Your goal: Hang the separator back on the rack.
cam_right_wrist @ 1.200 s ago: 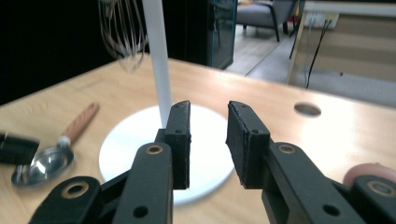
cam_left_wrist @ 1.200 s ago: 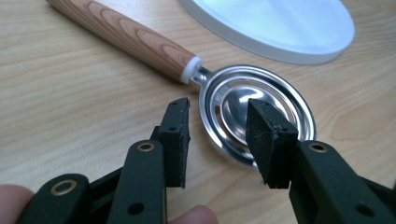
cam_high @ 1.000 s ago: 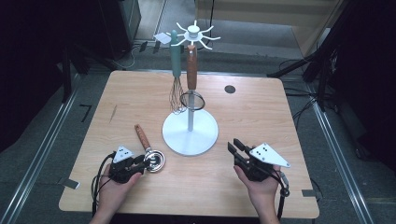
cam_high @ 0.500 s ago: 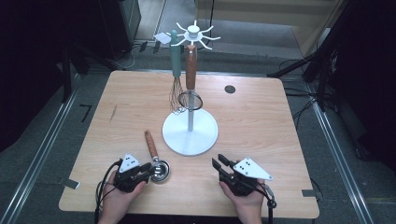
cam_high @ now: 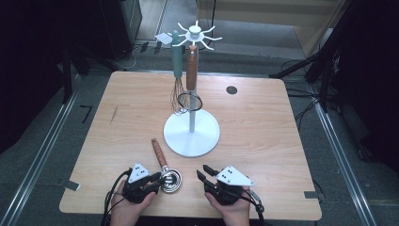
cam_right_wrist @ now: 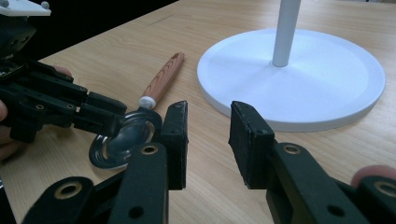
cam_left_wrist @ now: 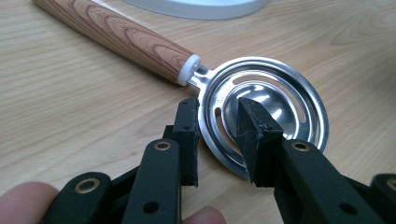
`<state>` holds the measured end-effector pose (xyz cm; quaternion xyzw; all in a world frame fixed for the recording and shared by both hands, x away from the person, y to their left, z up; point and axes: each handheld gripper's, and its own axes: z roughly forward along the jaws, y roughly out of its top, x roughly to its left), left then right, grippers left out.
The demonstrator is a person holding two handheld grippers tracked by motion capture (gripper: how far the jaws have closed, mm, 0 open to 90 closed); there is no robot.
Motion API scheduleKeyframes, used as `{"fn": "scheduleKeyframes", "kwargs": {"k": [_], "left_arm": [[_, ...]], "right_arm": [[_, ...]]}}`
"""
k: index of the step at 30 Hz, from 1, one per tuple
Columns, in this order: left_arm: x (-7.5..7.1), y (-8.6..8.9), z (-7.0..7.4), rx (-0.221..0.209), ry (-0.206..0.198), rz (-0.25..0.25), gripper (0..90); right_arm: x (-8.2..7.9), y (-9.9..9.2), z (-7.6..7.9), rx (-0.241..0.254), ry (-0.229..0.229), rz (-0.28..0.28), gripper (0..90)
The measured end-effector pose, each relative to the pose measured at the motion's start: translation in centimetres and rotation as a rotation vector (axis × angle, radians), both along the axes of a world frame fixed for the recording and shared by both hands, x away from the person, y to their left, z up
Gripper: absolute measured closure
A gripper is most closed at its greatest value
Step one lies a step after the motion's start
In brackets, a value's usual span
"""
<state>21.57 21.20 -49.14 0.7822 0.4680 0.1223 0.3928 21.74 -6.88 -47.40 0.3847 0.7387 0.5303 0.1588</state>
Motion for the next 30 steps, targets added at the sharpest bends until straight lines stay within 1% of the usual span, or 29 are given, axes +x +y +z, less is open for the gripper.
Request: {"fn": "scheduleKeyframes", "kwargs": {"k": [2, 6, 8, 10, 13, 17, 19, 24, 27, 30], "left_arm": [[-0.2, -0.5, 0.0, 0.010, -0.005, -0.011, 69.8], [-0.5, -1.2, -0.1, 0.005, 0.000, -0.018, 69.2], [-0.6, -1.5, -0.1, 0.001, 0.003, -0.021, 68.6], [-0.7, -1.8, -0.1, -0.001, 0.001, -0.027, 68.2], [-0.8, -2.2, -0.1, -0.002, 0.001, -0.036, 67.5], [-1.0, -2.6, -0.2, -0.003, 0.000, -0.044, 66.6], [-1.0, -2.8, -0.2, -0.005, 0.001, -0.049, 66.2], [-1.1, -2.8, -0.1, -0.016, 0.007, -0.058, 63.9], [-1.0, -2.4, 0.2, -0.029, -0.003, -0.053, 62.1], [-0.9, -1.8, 0.5, -0.051, -0.014, -0.067, 62.5]], "right_arm": [[-0.1, 0.3, -0.1, -0.003, 0.011, 0.003, 69.3], [-0.3, 1.1, -0.5, -0.021, 0.024, 0.021, 70.8], [-0.6, 1.7, -0.6, -0.023, 0.036, 0.039, 76.4], [-0.7, 2.1, -0.8, -0.024, 0.041, 0.062, 84.0], [-1.0, 2.8, -1.1, -0.024, 0.063, 0.081, 89.7], [-1.0, 3.4, -1.6, -0.042, 0.103, 0.088, 90.0], [-0.9, 3.6, -1.8, -0.060, 0.119, 0.099, 90.0], [-0.6, 3.7, -2.6, -0.091, 0.186, 0.096, 90.0], [-0.4, 3.8, -2.8, -0.109, 0.199, 0.096, 90.0], [-0.4, 3.7, -2.8, -0.118, 0.202, 0.097, 90.0]]}}
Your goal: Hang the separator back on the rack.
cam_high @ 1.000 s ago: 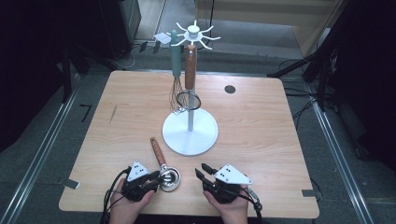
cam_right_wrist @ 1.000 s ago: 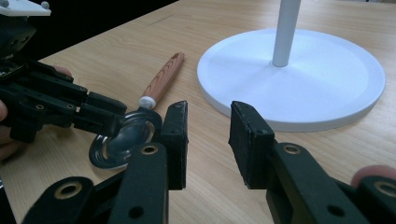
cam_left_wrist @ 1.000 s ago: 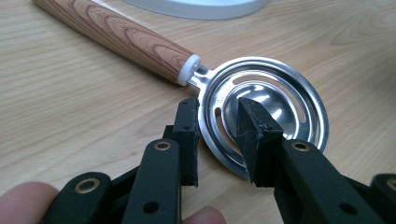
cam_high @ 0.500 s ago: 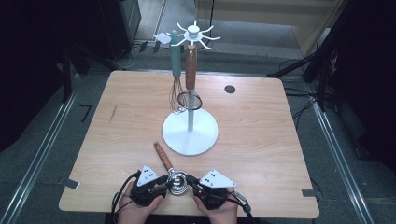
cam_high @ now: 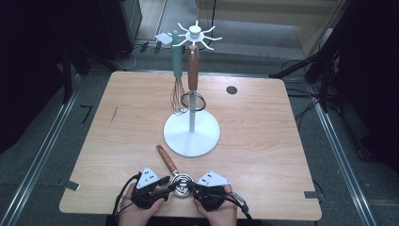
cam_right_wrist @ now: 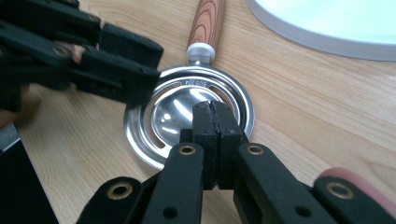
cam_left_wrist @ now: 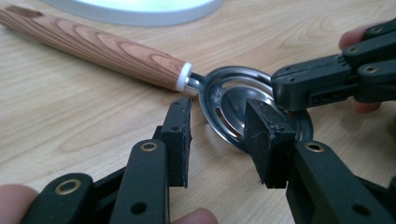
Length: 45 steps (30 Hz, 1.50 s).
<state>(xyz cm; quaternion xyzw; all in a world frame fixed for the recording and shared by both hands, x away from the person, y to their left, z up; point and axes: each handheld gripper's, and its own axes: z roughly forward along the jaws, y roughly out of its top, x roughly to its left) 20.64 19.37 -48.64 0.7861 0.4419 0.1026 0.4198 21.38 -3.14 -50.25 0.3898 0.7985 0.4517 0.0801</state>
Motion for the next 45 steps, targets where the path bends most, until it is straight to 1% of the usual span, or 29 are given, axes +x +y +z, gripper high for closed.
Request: {"fn": "scheduleKeyframes", "kwargs": {"k": [2, 3, 7, 10, 14, 17, 19, 20, 22, 26, 27, 29, 34, 36, 39, 41, 45], "left_arm": [[0.1, 0.2, 0.2, -0.015, -0.002, -0.020, 63.5], [0.1, 0.3, 0.2, -0.014, -0.003, -0.032, 64.1], [0.1, 0.5, 0.3, -0.020, 0.001, -0.050, 68.9], [0.2, 0.7, 0.3, -0.017, 0.007, -0.049, 72.0], [0.4, 1.2, 0.3, -0.017, 0.012, -0.039, 74.3], [0.7, 1.7, 0.3, -0.022, 0.014, -0.026, 75.1], [0.8, 2.0, 0.4, -0.026, 0.015, -0.016, 76.0], [0.8, 2.1, 0.4, -0.022, 0.016, -0.014, 76.6], [1.0, 2.4, 0.4, -0.028, 0.018, -0.006, 78.4], [1.2, 3.0, 0.5, -0.029, 0.016, 0.013, 81.6], [1.3, 3.2, 0.5, -0.030, 0.017, 0.018, 82.2], [1.4, 3.5, 0.5, -0.032, 0.017, 0.026, 83.1], [1.6, 3.9, 0.5, -0.035, 0.019, 0.039, 83.2], [1.7, 4.0, 0.5, -0.034, 0.019, 0.042, 83.1], [1.8, 4.2, 0.5, -0.034, 0.019, 0.047, 82.9], [1.8, 4.3, 0.5, -0.033, 0.020, 0.046, 82.9], [1.9, 4.5, 0.4, -0.033, 0.022, 0.053, 82.7]], "right_arm": [[0.1, -0.1, 0.0, -0.011, -0.002, -0.006, 90.0], [0.1, -0.2, 0.0, -0.014, 0.000, -0.004, 90.0], [0.4, -0.8, 0.1, -0.017, -0.004, -0.023, 90.0], [0.6, -1.4, 0.2, -0.033, -0.010, -0.045, 90.0], [1.1, -2.3, 0.1, -0.049, -0.003, -0.071, 90.0], [1.2, -2.7, 0.3, -0.034, 0.000, -0.092, 90.0], [1.1, -2.8, 0.6, -0.021, -0.016, -0.093, 90.0], [0.9, -2.7, 0.7, -0.012, -0.024, -0.090, 90.0], [0.5, -2.4, 1.1, -0.001, -0.039, -0.081, 90.0], [-0.2, -1.5, 1.6, 0.028, -0.067, -0.049, 90.0], [-0.3, -1.2, 1.6, 0.034, -0.067, -0.036, 90.0], [-0.5, -0.6, 1.5, 0.030, -0.058, -0.010, 90.0], [-0.5, 0.4, 0.6, -0.008, -0.027, 0.029, 90.0], [-0.5, 0.6, 0.3, -0.023, -0.019, 0.029, 90.0], [-0.3, 0.4, 0.2, -0.034, -0.010, 0.026, 90.0], [-0.2, 0.2, 0.2, -0.031, -0.004, 0.014, 90.0], [0.2, -0.6, 0.1, -0.045, -0.004, -0.012, 90.0]]}}
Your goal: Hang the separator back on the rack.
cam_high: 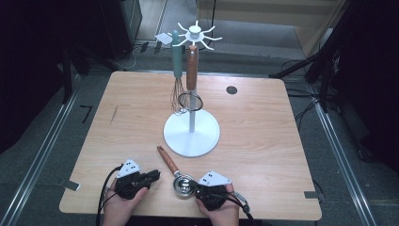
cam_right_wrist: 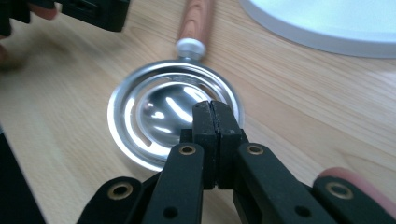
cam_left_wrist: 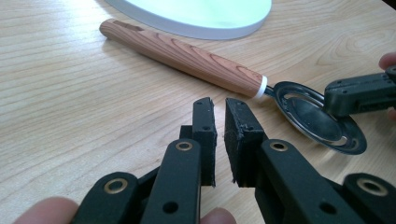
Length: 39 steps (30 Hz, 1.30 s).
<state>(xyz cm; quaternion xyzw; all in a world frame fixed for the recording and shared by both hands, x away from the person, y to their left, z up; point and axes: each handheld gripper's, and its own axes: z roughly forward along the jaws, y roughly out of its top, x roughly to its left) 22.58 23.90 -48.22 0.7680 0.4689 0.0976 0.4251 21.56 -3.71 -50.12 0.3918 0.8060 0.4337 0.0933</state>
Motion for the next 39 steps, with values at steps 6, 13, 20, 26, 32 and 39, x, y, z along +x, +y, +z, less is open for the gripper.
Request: {"fn": "scheduleKeyframes", "kwargs": {"k": [6, 13, 20, 26, 32, 39], "left_arm": [[0.2, 0.2, 0.0, -0.003, 0.002, 0.007, 82.5], [0.3, 0.4, -0.1, -0.003, 0.004, 0.008, 82.2], [0.3, 0.5, -0.1, -0.004, 0.007, 0.013, 82.2], [0.4, 0.7, -0.1, -0.004, 0.005, 0.017, 82.2], [0.4, 0.7, -0.2, -0.003, 0.008, 0.022, 82.2], [0.5, 0.9, -0.2, -0.006, 0.008, 0.025, 82.3]], "right_arm": [[0.5, -1.1, -0.1, -0.016, -0.004, -0.029, 90.0], [1.3, -2.5, 0.0, -0.033, -0.004, -0.081, 90.0], [1.9, -4.0, 0.1, -0.023, 0.006, -0.133, 90.0], [0.8, -3.2, 1.2, 0.024, -0.041, -0.107, 90.0], [-0.5, -1.4, 1.0, 0.022, -0.037, -0.026, 90.0], [-0.3, -0.8, 0.0, -0.007, 0.004, -0.017, 90.0]]}}
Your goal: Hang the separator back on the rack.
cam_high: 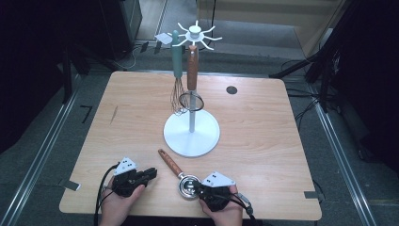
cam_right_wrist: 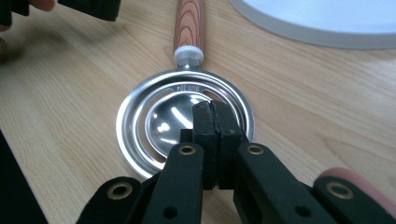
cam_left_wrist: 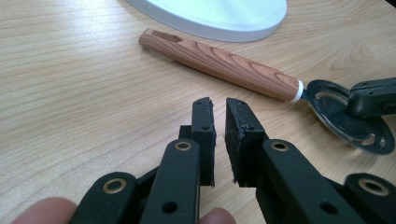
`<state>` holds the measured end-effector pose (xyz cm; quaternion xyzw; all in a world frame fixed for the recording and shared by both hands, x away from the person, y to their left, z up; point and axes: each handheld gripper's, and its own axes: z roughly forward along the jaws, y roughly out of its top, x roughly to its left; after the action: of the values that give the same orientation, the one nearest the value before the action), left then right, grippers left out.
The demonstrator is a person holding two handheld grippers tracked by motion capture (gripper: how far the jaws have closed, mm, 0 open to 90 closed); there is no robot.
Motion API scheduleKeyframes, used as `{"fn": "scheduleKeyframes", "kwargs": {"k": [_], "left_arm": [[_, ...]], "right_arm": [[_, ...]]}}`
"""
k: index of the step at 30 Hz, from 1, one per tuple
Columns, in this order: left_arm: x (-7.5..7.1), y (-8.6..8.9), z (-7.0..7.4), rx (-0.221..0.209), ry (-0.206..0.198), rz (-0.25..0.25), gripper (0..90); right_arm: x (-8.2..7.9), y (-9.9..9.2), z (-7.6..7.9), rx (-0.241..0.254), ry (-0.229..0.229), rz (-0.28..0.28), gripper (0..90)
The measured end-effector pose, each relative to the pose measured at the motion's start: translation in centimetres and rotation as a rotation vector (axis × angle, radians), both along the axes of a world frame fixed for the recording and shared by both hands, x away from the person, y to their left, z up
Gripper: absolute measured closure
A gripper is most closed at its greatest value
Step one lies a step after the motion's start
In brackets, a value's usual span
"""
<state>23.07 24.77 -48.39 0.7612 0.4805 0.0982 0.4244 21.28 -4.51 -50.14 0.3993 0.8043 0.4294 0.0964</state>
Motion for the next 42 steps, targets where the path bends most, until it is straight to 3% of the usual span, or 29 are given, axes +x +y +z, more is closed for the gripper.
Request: {"fn": "scheduleKeyframes", "kwargs": {"k": [18, 31, 37, 42], "left_arm": [[0.1, -0.1, -0.1, 0.003, 0.004, 0.000, 82.5], [0.1, -0.2, -0.1, 0.006, 0.004, -0.001, 82.7], [0.1, -0.1, -0.1, 0.003, 0.003, 0.000, 83.0], [0.1, -0.1, -0.1, 0.001, 0.003, 0.001, 83.3]], "right_arm": [[1.5, -2.8, -0.1, -0.024, 0.021, -0.080, 90.0], [2.4, -4.9, -0.1, -0.050, 0.012, -0.139, 90.0], [2.6, -5.6, 0.0, -0.035, 0.027, -0.149, 89.9], [2.6, -5.7, 0.5, -0.022, 0.013, -0.144, 85.5]]}}
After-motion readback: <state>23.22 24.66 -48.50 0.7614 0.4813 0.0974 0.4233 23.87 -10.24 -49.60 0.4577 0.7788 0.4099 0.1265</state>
